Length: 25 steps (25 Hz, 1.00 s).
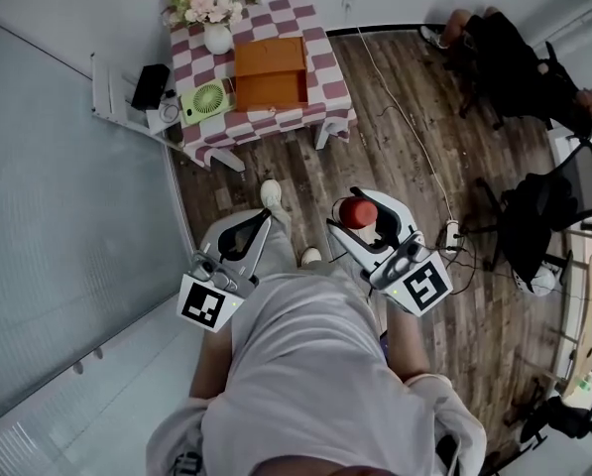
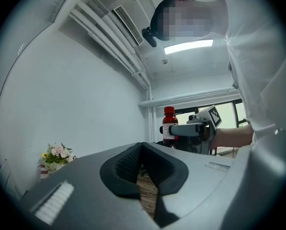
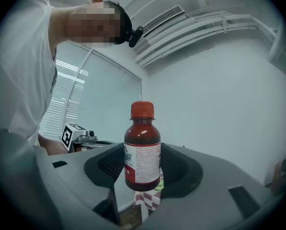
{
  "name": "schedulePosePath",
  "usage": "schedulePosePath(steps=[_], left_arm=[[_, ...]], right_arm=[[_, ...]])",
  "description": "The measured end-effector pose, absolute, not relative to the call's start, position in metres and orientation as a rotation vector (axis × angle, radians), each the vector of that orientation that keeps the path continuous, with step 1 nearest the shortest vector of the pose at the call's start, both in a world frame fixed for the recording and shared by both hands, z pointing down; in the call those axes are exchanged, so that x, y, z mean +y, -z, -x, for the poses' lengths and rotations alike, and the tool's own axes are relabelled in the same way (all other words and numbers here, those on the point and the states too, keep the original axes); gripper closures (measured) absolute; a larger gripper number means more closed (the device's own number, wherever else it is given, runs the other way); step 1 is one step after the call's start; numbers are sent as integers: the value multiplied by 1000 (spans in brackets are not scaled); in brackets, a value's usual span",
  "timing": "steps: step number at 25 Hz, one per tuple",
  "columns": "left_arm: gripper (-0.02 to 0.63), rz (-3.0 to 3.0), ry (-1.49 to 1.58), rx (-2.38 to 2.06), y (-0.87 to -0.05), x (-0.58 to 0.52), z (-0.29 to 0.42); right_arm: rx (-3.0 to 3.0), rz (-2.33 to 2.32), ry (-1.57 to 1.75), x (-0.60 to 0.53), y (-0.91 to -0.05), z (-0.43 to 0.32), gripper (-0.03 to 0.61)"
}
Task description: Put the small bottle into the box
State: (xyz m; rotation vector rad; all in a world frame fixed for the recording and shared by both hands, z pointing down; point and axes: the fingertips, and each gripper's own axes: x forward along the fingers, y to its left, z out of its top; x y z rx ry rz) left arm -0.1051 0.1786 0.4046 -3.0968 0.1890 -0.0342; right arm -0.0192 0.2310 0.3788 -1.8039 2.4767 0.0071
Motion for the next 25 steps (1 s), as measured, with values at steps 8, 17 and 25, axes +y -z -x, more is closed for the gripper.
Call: schedulePosePath(steps=[8,17,25], left_arm=[[615,3108,-13,141,-412,57,71],[615,3126,-53,42,-409,-75,28],[615,3137,-42,7,-407,-146,5]], right_arm=[[2474,1854,-9,121,-373,-16,357],[2455,1967,11,-5,-380,-60,357],[2448,1992,38,-81,-386,-84,357]])
